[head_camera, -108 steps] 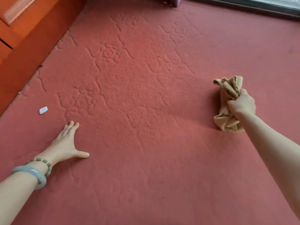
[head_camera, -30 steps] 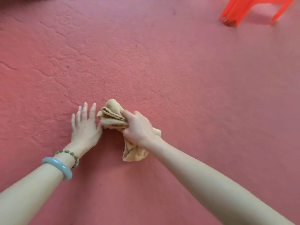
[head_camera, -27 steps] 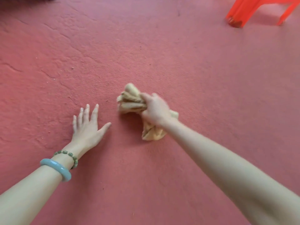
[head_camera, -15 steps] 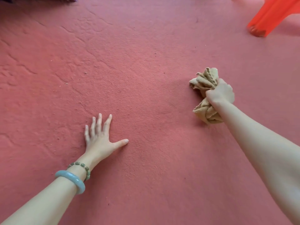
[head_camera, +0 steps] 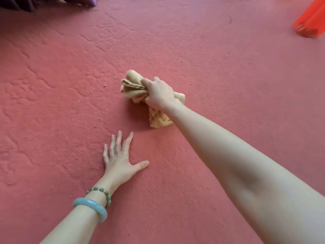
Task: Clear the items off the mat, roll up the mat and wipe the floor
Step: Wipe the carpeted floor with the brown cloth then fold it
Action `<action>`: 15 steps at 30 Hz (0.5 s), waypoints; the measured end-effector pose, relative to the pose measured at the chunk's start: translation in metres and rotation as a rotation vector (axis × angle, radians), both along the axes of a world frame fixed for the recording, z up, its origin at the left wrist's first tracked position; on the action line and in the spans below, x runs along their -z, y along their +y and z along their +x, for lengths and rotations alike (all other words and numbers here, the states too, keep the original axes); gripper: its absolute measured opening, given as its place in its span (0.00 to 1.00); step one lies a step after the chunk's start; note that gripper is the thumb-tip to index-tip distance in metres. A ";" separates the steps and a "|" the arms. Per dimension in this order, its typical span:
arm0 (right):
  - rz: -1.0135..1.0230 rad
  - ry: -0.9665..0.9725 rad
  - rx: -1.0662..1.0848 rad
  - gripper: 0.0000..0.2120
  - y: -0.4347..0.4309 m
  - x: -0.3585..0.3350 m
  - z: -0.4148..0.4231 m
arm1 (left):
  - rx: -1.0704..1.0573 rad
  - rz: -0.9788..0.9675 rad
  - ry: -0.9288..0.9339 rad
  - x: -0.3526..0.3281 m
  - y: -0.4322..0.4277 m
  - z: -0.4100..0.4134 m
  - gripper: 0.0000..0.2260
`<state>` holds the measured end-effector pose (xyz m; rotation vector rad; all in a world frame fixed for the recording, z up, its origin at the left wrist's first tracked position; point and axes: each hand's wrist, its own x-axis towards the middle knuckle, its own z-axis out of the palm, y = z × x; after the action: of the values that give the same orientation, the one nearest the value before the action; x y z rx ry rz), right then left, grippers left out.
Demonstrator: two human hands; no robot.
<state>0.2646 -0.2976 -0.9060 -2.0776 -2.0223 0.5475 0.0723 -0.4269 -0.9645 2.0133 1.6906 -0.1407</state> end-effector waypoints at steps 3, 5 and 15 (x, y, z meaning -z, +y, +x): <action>-0.021 0.041 0.206 0.19 0.003 0.000 0.061 | 0.010 -0.018 0.010 -0.001 0.001 0.000 0.51; -0.016 -0.018 0.366 0.19 -0.006 0.003 0.116 | 0.006 -0.030 0.005 -0.002 0.001 0.000 0.51; -0.038 -0.231 0.655 0.19 -0.058 0.004 0.198 | 0.012 -0.035 -0.008 -0.002 0.001 0.001 0.50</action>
<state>0.4624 -0.3560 -0.9098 -2.7285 -1.2832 0.2319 0.0732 -0.4259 -0.9623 1.9961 1.6593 -0.1652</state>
